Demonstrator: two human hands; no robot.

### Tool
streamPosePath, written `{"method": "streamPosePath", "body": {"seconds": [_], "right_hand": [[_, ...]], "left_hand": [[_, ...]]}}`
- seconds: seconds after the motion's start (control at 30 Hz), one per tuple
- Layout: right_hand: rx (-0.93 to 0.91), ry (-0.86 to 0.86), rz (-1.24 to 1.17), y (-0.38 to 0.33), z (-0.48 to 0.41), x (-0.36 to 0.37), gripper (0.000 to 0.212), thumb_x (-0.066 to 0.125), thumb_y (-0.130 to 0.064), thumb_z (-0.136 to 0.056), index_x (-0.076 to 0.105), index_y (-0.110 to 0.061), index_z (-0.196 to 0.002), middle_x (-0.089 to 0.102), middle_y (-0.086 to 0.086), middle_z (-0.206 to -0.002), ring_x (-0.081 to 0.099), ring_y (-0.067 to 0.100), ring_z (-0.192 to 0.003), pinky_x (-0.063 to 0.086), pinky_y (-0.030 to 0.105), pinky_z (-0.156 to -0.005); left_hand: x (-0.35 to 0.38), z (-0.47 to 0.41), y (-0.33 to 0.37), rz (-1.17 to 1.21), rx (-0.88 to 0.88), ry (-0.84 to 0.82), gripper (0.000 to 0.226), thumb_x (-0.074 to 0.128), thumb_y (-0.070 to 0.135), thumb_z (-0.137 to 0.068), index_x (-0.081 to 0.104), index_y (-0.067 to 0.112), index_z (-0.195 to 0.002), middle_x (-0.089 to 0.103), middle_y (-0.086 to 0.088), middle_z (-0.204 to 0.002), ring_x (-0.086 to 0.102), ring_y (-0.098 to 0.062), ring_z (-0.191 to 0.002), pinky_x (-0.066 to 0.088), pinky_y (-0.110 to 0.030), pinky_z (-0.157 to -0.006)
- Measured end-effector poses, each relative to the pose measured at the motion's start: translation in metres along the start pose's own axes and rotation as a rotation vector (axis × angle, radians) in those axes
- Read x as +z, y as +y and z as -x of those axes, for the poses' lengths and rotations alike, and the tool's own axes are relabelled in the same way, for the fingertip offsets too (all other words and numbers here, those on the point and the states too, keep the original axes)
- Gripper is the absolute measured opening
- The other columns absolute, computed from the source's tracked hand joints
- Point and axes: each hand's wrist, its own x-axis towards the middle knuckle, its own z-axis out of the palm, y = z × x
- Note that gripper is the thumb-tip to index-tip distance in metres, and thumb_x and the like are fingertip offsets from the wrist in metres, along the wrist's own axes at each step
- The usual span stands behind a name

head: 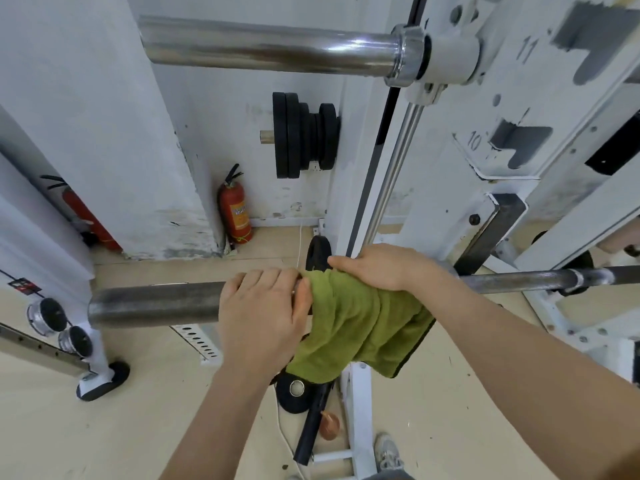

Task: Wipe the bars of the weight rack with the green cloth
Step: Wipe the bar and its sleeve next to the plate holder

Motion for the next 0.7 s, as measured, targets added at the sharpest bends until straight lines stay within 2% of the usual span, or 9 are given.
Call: {"method": "streamPosePath", "body": {"seconds": [0.03, 0.1, 0.23, 0.37, 0.47, 0.53, 0.57, 0.63, 0.7], "right_hand": [[0.014, -0.057, -0.079, 0.000, -0.012, -0.004, 0.074, 0.024, -0.073, -0.089, 0.071, -0.017, -0.105, 0.062, -0.001, -0.113, 0.058, 0.022, -0.105, 0.044, 0.034, -0.088], [-0.007, -0.034, -0.123, 0.003, -0.031, -0.003, 0.068, 0.030, -0.063, -0.094, 0.072, -0.010, -0.095, 0.067, 0.003, -0.107, 0.061, 0.021, -0.097, 0.047, 0.034, -0.087], [-0.064, 0.394, -0.050, 0.005, -0.036, -0.001, 0.042, 0.039, -0.039, -0.097, 0.057, -0.016, -0.067, 0.064, 0.000, -0.075, 0.060, 0.023, -0.077, 0.046, 0.032, -0.064], [-0.141, 0.688, -0.420, 0.012, 0.013, -0.005, 0.025, 0.045, -0.015, -0.096, 0.070, -0.016, -0.098, 0.071, -0.003, -0.094, 0.063, 0.014, -0.086, 0.050, 0.029, -0.080], [-0.187, 0.902, -0.465, 0.046, 0.082, 0.012, 0.025, 0.046, -0.012, -0.087, 0.070, -0.016, -0.090, 0.069, -0.007, -0.087, 0.061, 0.007, -0.081, 0.048, 0.020, -0.074], [-0.057, 1.023, -0.362, 0.087, 0.113, 0.030, 0.020, 0.049, -0.014, -0.077, 0.067, -0.017, -0.085, 0.065, -0.008, -0.085, 0.059, 0.013, -0.077, 0.046, 0.026, -0.064], [0.061, 1.011, -0.276, 0.107, 0.119, 0.035, 0.022, 0.054, -0.009, -0.074, 0.066, -0.017, -0.090, 0.064, -0.006, -0.093, 0.059, 0.017, -0.082, 0.045, 0.030, -0.063], [0.240, 0.844, -0.060, 0.149, 0.117, 0.037, 0.042, 0.063, -0.004, -0.072, 0.063, -0.014, -0.112, 0.057, 0.000, -0.118, 0.056, 0.023, -0.102, 0.045, 0.034, -0.074], [0.214, 0.548, 0.207, 0.180, 0.107, 0.026, 0.058, 0.066, -0.013, -0.073, 0.053, -0.017, -0.130, 0.051, 0.000, -0.131, 0.048, 0.022, -0.119, 0.038, 0.038, -0.096]], "left_hand": [[0.000, 0.006, 0.000, 0.063, -0.002, 0.015, 0.038, 0.034, 0.041, -0.096, 0.069, 0.027, -0.103, 0.070, 0.010, -0.099, 0.061, -0.016, -0.097, 0.037, -0.037, -0.093], [-0.003, 0.015, -0.003, 0.165, -0.014, 0.039, 0.039, 0.038, 0.040, -0.094, 0.069, 0.025, -0.113, 0.068, 0.010, -0.113, 0.058, -0.014, -0.111, 0.036, -0.037, -0.102], [-0.013, 0.012, 0.021, 0.316, 0.006, 0.107, 0.036, 0.048, 0.035, -0.086, 0.068, 0.021, -0.113, 0.068, 0.006, -0.116, 0.056, -0.014, -0.110, 0.039, -0.034, -0.100], [0.005, -0.005, 0.085, 0.076, 0.264, -0.106, 0.055, 0.042, 0.055, -0.090, 0.058, 0.015, -0.125, 0.065, -0.005, -0.118, 0.058, -0.025, -0.111, 0.034, -0.044, -0.107], [0.014, -0.020, 0.104, -0.139, 0.295, -0.339, 0.084, 0.048, 0.066, -0.084, 0.027, 0.014, -0.146, 0.049, -0.009, -0.133, 0.043, -0.030, -0.126, 0.016, -0.052, -0.114], [0.020, -0.029, 0.109, -0.163, 0.317, -0.365, 0.087, 0.057, 0.059, -0.082, 0.019, 0.014, -0.147, 0.038, -0.007, -0.142, 0.030, -0.028, -0.136, 0.004, -0.051, -0.116], [0.021, -0.032, 0.115, -0.165, 0.337, -0.355, 0.084, 0.060, 0.056, -0.082, 0.022, 0.014, -0.145, 0.038, -0.006, -0.143, 0.029, -0.026, -0.137, 0.005, -0.049, -0.117], [0.022, -0.040, 0.127, -0.150, 0.386, -0.347, 0.074, 0.062, 0.055, -0.082, 0.033, 0.016, -0.138, 0.047, -0.003, -0.135, 0.041, -0.024, -0.127, 0.023, -0.042, -0.112], [0.020, -0.052, 0.133, -0.126, 0.439, -0.409, 0.066, 0.061, 0.061, -0.080, 0.040, 0.019, -0.127, 0.055, 0.000, -0.120, 0.053, -0.022, -0.110, 0.042, -0.036, -0.093]]}}
